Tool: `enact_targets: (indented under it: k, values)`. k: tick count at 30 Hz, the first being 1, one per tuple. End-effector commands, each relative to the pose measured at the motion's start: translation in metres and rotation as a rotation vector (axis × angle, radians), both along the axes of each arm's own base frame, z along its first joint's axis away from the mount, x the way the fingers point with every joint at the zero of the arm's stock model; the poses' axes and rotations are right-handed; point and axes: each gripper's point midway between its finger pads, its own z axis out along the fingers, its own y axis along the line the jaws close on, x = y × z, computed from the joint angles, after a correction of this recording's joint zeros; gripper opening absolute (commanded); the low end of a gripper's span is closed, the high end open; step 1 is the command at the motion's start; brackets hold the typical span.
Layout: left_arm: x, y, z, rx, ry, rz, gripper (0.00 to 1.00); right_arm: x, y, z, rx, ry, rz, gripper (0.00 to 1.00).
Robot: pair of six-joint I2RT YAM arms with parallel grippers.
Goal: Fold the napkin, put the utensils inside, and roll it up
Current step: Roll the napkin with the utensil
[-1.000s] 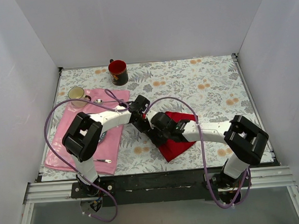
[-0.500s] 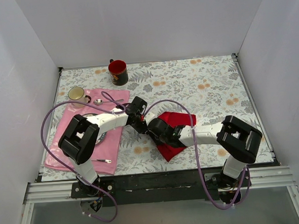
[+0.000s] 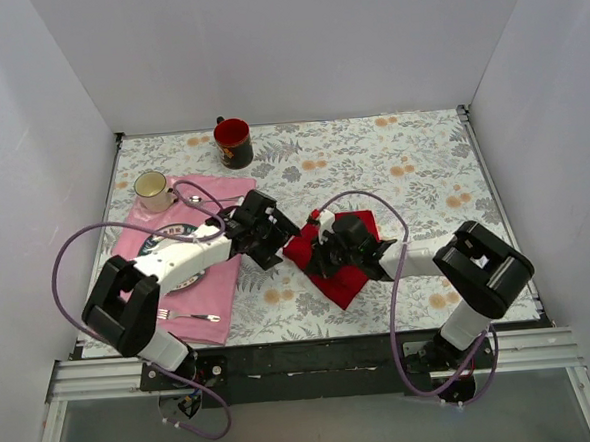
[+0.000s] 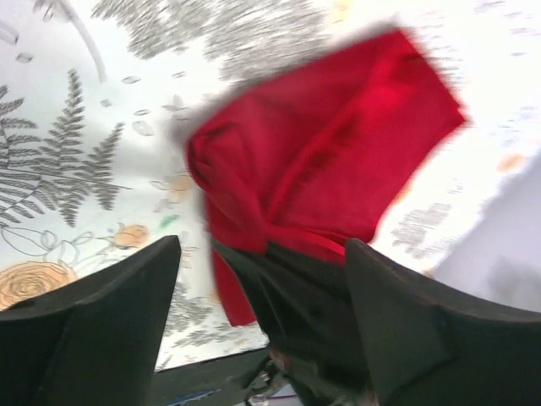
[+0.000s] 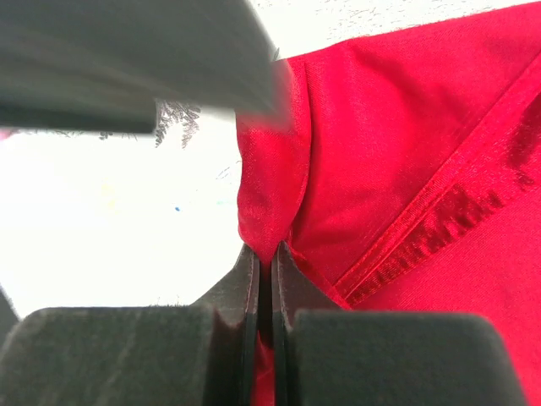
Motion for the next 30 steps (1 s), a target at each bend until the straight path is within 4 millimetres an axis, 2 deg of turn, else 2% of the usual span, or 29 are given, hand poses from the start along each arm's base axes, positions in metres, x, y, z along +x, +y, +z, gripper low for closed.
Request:
enact_targets:
  k: [1,3,4,5,7,8,9,10,11,12,14,15,18,20,30]
  values:
    - [0.028,0.013,0.059,-0.063,-0.239,0.047,0.84,-0.024,-0.015,-0.023,0.103,0.3,0.138,0.01]
    - [0.026,0.017,0.062,-0.042,-0.278,-0.004,0.87,-0.02,-0.013,-0.014,0.178,0.373,0.177,0.01]
    - [0.024,0.017,0.062,-0.042,-0.29,-0.041,0.86,-0.021,-0.014,-0.02,0.188,0.434,0.168,0.01]
    - [0.028,0.013,0.066,-0.061,-0.324,-0.071,0.85,-0.019,-0.015,-0.019,0.21,0.454,0.165,0.01]
    - [0.017,0.003,0.059,-0.102,-0.3,-0.175,0.82,-0.019,-0.018,-0.018,0.268,0.519,0.172,0.01]
    - [0.019,-0.007,0.066,-0.163,-0.332,-0.218,0.77,-0.017,-0.018,-0.017,0.289,0.545,0.163,0.01]
    - [0.016,-0.014,0.063,-0.201,-0.341,-0.273,0.73,-0.016,-0.02,-0.016,0.31,0.574,0.166,0.01]
    - [0.001,-0.025,0.054,-0.274,-0.291,-0.344,0.67,-0.015,-0.02,-0.02,0.316,0.6,0.162,0.01]
    - [0.004,-0.033,0.057,-0.327,-0.316,-0.366,0.55,-0.014,-0.02,-0.02,0.325,0.624,0.151,0.01]
    - [0.003,-0.038,0.055,-0.363,-0.315,-0.385,0.49,-0.012,-0.022,-0.02,0.333,0.639,0.144,0.01]
    - [-0.002,-0.048,0.048,-0.429,-0.305,-0.423,0.42,-0.008,-0.022,-0.023,0.334,0.662,0.129,0.01]
    - [-0.003,-0.05,0.047,-0.446,-0.305,-0.435,0.35,-0.008,-0.023,-0.024,0.322,0.681,0.117,0.01]
    - [-0.001,-0.057,0.043,-0.479,-0.325,-0.462,0.26,-0.002,-0.023,-0.024,0.313,0.686,0.1,0.01]
    - [0.001,-0.058,0.042,-0.475,-0.345,-0.468,0.24,0.001,-0.023,-0.024,0.296,0.693,0.089,0.01]
    - [0.007,-0.05,0.005,-0.395,-0.3,-0.438,0.17,0.009,-0.021,-0.011,0.288,0.684,0.078,0.08]
